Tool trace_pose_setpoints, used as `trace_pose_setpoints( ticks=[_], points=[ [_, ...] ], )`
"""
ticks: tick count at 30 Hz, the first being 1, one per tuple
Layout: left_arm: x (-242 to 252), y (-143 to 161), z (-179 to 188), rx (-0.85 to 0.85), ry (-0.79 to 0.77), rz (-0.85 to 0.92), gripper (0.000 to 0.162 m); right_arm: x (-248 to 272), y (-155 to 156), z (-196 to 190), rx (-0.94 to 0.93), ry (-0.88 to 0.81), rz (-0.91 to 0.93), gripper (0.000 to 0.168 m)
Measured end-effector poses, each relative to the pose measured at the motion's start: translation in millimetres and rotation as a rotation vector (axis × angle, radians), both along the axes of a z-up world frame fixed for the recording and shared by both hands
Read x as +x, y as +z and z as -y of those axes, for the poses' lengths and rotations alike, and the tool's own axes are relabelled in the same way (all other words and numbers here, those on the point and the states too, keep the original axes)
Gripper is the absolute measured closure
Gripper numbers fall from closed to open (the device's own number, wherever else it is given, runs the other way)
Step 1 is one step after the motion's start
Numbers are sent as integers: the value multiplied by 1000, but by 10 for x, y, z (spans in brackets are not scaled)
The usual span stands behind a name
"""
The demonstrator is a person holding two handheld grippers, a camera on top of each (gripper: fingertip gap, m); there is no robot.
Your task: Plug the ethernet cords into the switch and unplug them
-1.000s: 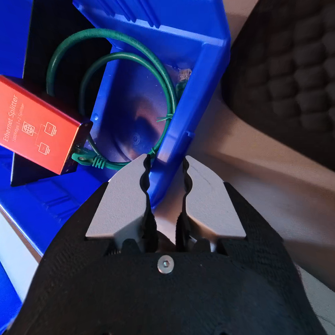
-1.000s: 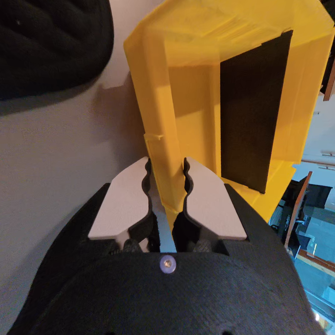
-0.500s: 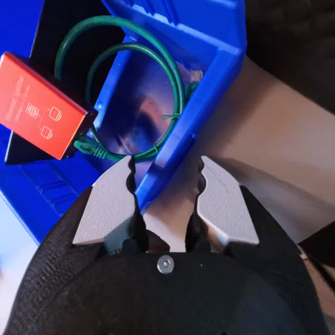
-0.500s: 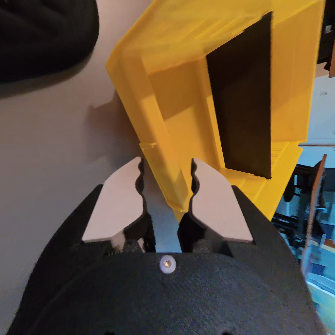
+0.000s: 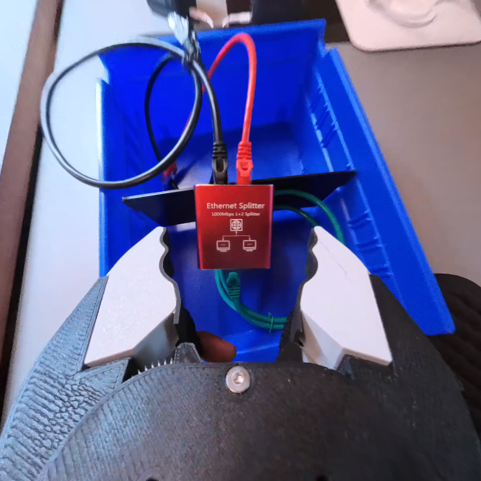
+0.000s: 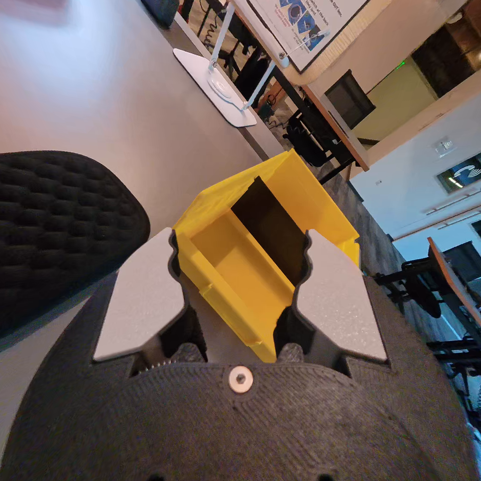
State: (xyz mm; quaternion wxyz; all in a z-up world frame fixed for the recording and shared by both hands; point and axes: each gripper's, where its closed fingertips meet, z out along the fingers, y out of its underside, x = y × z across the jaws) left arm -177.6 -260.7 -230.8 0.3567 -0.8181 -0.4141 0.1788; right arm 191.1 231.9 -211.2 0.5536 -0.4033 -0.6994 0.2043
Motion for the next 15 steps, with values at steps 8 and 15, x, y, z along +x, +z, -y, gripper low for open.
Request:
trace_pose_setpoints(
  ticks=[8, 15],
  points=[
    [-150, -464, -65, -160, -50, 127, 66, 7, 207, 75, 28, 37, -89, 86],
    [-230, -487, -107, -110, -91, -3, 78, -46, 80, 88, 43, 32, -35, 88]
  ],
)
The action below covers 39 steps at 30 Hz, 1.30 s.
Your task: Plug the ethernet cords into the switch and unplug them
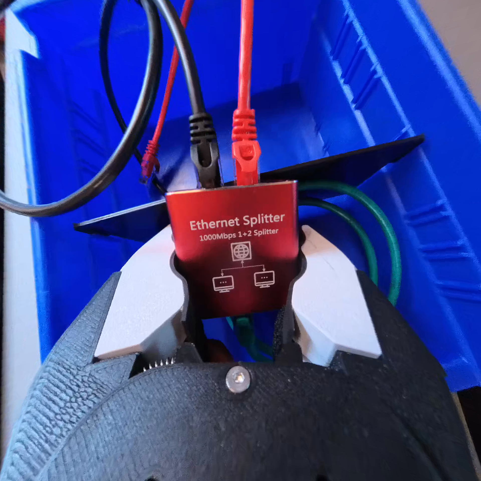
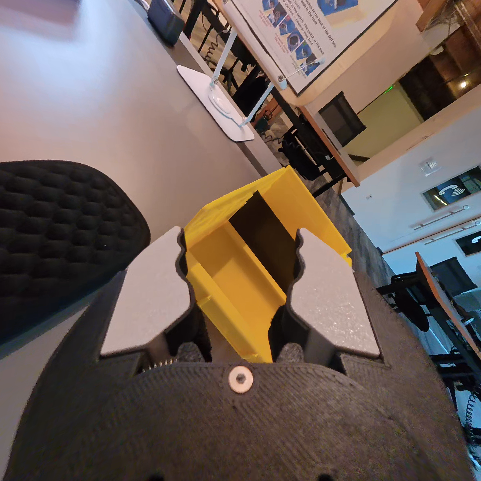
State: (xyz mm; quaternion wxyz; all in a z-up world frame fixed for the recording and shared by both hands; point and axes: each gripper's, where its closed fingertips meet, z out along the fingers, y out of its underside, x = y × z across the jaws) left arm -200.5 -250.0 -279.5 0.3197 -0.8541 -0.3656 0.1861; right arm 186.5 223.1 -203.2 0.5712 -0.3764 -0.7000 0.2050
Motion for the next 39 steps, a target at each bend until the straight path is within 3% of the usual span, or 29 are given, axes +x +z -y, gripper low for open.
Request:
trace_pose_setpoints(
  ticks=[6, 13, 19, 23, 27, 30, 32, 36, 39],
  points=[
    [77, 612, -22, 174, -42, -254, 78, -28, 73, 56, 20, 10, -18, 92],
    [437, 1547, -107, 117, -133, -590, 78, -92, 255, 298, -19, 78, -83, 95],
    [1002, 2346, -490, 107, -285, -857, 79, -208, 475, 700, -147, 218, -162, 102],
    [1481, 2622, -907, 136, -433, -965, 79, -306, 709, 1090, -287, 381, -239, 110],
    [1961, 2545, -1423, 155, -625, -973, 78, -388, 998, 1600, -540, 607, -302, 123],
    [2268, 2270, -1824, 150, -758, -938, 78, -439, 1102, 2071, -751, 810, -267, 128],
    [2434, 2005, -2078, 129, -819, -920, 78, -516, 1046, 2328, -881, 891, -181, 123],
    [2689, 1443, -2461, 46, -920, -891, 79, -812, 884, 2458, -1094, 833, -103, 102],
    [2733, 1189, -2592, 3, -947, -866, 79, -916, 784, 2466, -1197, 817, -71, 114]
  ],
)
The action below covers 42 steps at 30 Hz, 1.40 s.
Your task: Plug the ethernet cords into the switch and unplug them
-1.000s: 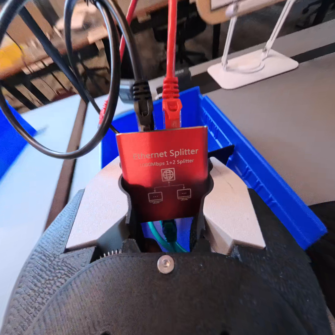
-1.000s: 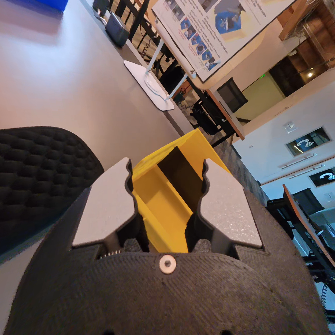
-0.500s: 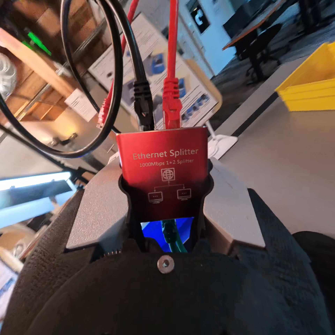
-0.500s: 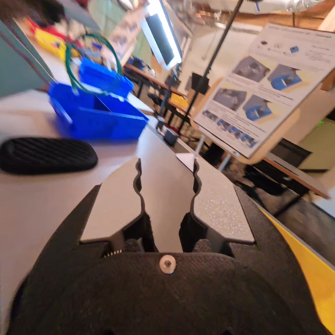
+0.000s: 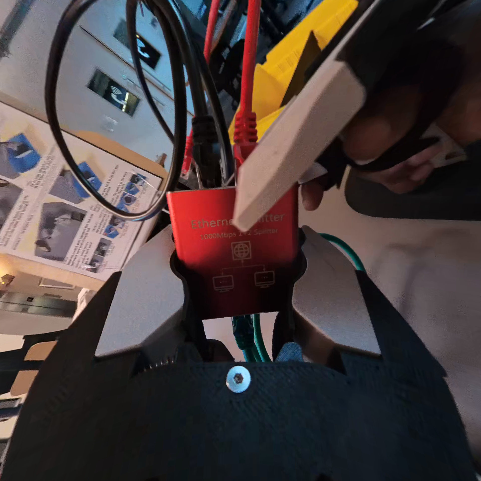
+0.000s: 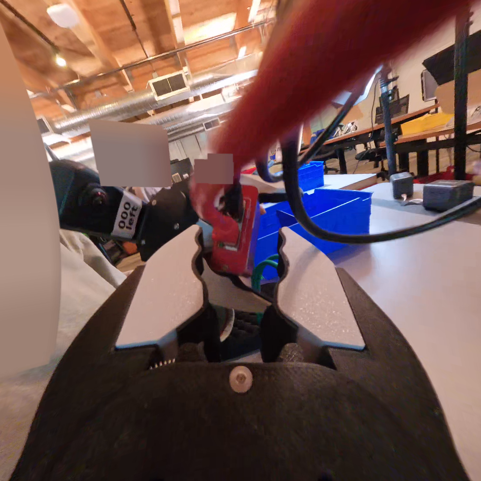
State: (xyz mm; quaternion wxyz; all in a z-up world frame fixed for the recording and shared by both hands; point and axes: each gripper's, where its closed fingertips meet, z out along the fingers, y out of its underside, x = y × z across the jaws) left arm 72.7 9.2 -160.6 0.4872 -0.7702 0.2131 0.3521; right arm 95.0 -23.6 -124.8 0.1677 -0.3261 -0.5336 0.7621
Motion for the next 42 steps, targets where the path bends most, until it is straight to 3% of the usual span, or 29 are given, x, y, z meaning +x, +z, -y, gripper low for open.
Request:
trace_pose_setpoints(
  ticks=[2, 6, 9, 11, 14, 17, 20, 26, 30, 33, 38, 42],
  points=[
    [11, -129, -38, -39, -14, 16, 78, -11, -55, -23, -10, 9, 1, 137],
    [-101, -275, -54, -82, 33, 41, 77, -81, -221, -105, 14, -43, -3, 137],
    [-218, -95, 17, 83, 102, 131, 61, -138, -207, -284, -113, -115, -44, 141],
    [-168, 29, 108, 252, 79, 346, 66, -155, -176, -454, -166, -185, -80, 141],
    [142, 145, 210, 506, -131, 891, 82, -153, -80, -634, -246, -237, -130, 142],
    [326, 13, 178, 559, -292, 1417, 80, -137, 32, -657, -347, -195, -156, 142],
    [244, 76, 102, 682, -380, 1609, 80, -138, 74, -496, -422, -98, -136, 141],
    [99, 243, 144, 813, -474, 1601, 116, -200, -14, -132, -461, 32, -43, 141],
    [-4, 159, 265, 830, -453, 1637, 133, -198, -104, -105, -338, 73, 4, 131],
    [-122, 118, 336, 826, -451, 1671, 135, -146, -172, -170, -284, 71, 52, 127],
    [-101, 110, 345, 788, -462, 1605, 132, -149, -330, -116, -225, 64, 121, 150],
    [-59, 115, 352, 755, -462, 1517, 135, -136, -325, -115, -228, 79, 109, 151]
  ],
)
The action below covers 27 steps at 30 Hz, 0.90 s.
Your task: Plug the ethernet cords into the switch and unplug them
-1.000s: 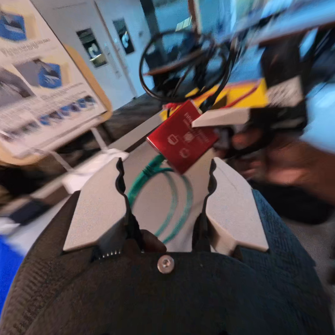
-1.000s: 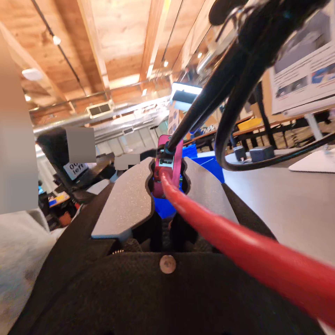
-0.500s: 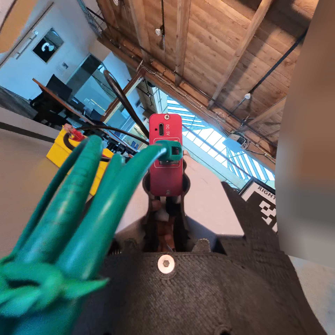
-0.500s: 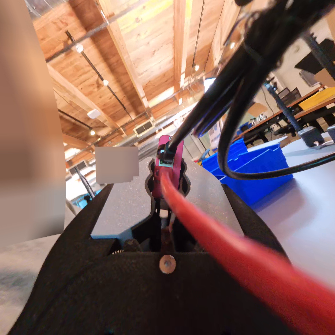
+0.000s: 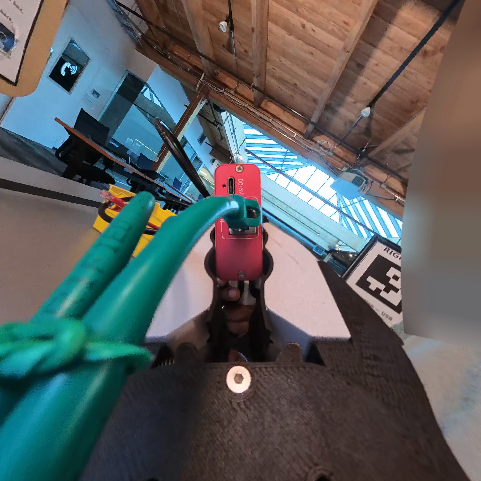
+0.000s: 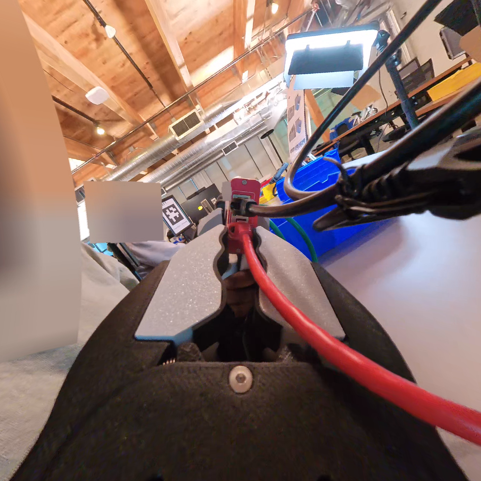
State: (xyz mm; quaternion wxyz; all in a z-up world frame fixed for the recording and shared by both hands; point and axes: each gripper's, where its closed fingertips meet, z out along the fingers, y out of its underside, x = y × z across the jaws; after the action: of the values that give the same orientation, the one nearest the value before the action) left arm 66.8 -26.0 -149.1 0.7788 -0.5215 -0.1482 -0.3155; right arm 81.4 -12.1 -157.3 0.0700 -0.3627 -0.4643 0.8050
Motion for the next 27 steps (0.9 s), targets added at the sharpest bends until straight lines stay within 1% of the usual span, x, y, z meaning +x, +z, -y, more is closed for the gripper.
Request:
trace_pose_setpoints(
  ticks=[4, 10, 13, 15, 17, 18, 19, 20, 23, 24, 27],
  points=[
    [15, -5, 2, -17, 11, -46, 135, -5, -7, 26, 46, -7, -11, 149],
    [84, -10, -10, -23, -4, -122, 132, 49, 19, 33, 83, -15, -78, 154],
    [104, -96, -63, -69, -6, -171, 132, 62, 0, 78, 118, -20, -92, 152],
    [106, -93, -47, -50, -3, -177, 132, 50, -13, 87, 127, -33, -94, 155],
    [95, -93, -44, -48, 44, -209, 131, 17, -35, 77, 149, -78, -101, 152],
    [94, -102, -46, -58, 72, -246, 130, 2, -49, 69, 174, -107, -111, 154],
    [95, -114, -50, -72, 90, -276, 134, -10, -64, 60, 204, -136, -122, 154],
    [95, -123, -51, -79, 94, -293, 133, -15, -78, 55, 229, -162, -134, 154],
    [97, -128, -41, -57, 68, -261, 134, -11, -78, 61, 252, -209, -160, 154],
    [95, -126, -38, -46, 59, -246, 131, -12, -73, 63, 262, -221, -165, 154],
    [92, -93, -15, -9, 35, -234, 132, -6, -37, 85, 269, -225, -174, 155]
  ],
)
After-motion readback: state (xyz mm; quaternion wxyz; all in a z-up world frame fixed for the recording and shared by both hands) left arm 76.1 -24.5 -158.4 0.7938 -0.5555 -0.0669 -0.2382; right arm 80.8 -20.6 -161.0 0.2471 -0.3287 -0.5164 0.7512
